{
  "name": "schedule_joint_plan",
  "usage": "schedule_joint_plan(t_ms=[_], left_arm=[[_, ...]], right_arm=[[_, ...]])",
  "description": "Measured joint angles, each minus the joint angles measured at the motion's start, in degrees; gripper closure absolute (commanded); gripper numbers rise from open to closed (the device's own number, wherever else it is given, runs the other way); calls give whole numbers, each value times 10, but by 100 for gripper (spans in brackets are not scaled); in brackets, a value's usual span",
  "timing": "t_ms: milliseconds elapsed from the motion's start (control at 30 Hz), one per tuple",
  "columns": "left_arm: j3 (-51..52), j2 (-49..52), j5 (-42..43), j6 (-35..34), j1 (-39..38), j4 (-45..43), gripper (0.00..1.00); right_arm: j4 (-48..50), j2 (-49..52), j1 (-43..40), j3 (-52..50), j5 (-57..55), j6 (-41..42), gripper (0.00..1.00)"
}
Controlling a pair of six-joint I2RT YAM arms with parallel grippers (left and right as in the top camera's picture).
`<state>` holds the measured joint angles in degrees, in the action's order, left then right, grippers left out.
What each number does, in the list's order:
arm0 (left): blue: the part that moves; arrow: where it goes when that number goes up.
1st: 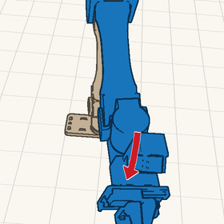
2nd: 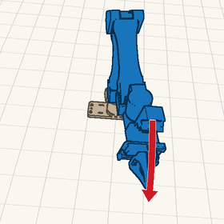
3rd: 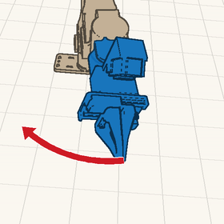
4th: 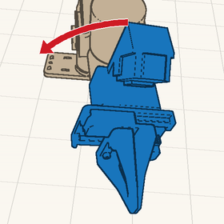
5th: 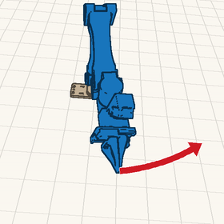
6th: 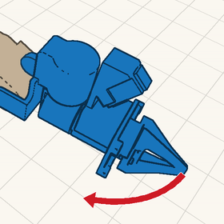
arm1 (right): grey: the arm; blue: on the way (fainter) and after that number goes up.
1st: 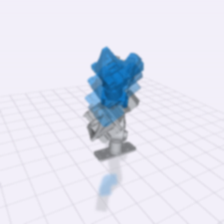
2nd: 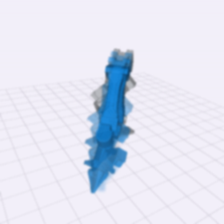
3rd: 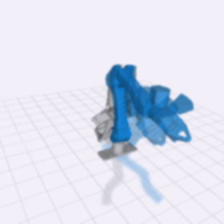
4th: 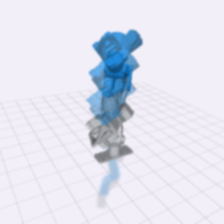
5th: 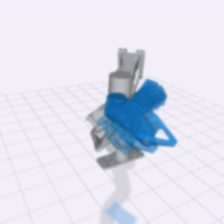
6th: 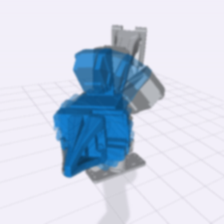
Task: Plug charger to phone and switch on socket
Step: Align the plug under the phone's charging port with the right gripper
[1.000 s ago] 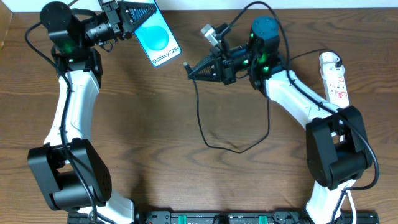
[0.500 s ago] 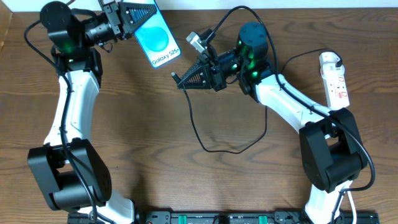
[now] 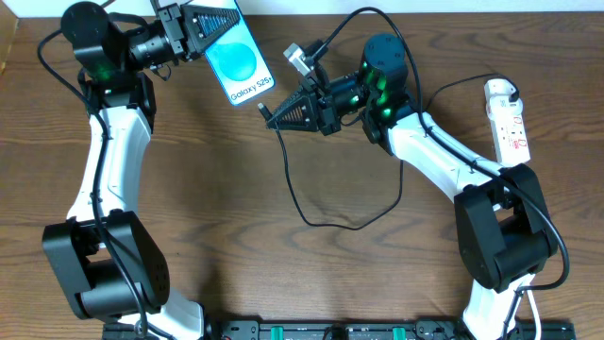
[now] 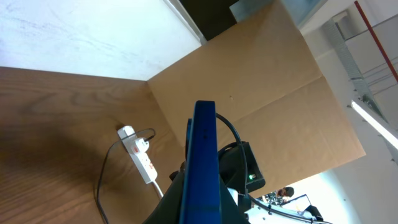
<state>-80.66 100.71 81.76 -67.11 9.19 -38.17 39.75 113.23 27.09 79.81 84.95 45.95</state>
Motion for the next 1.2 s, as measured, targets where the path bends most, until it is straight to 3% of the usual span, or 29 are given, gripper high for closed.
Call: schedule_joint_plan(t_ms=[1200], left_arm=[[0, 0, -15, 12, -12, 2, 93]], right_arm=[[-32, 0, 0, 0, -68, 4, 99]])
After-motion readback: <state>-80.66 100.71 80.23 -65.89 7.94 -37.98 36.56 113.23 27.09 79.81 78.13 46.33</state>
